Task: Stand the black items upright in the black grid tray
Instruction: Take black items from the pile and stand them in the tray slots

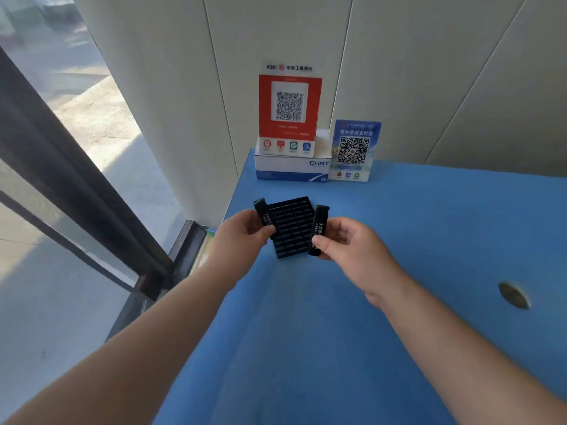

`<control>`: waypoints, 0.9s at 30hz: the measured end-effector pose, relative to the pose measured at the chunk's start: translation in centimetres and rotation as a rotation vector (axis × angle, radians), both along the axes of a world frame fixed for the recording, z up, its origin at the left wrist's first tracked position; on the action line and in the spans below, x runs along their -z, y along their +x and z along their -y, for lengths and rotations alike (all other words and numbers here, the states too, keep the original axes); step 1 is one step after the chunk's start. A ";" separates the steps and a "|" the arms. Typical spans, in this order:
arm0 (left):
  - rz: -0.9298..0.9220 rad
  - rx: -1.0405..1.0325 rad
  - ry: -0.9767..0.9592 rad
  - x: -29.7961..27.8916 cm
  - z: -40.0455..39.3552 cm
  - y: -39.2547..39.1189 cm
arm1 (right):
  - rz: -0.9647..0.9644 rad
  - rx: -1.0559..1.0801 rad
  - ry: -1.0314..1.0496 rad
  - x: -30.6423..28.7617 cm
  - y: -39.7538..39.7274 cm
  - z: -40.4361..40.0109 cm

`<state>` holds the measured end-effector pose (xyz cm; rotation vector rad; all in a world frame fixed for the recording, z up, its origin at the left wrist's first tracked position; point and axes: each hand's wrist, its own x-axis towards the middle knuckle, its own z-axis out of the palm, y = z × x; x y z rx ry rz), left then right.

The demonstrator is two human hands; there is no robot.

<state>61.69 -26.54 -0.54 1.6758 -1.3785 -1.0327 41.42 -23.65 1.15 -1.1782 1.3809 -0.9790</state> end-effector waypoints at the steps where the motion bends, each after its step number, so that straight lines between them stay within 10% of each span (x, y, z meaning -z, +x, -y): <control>1: 0.073 0.014 -0.024 0.1 1.3 0.2 | -0.002 0.018 -0.002 0.1 0.2 0.4; 27: 0.521 0.191 -0.226 3.7 9.8 0.7 | 0.031 0.064 0.004 2.2 1.1 3.6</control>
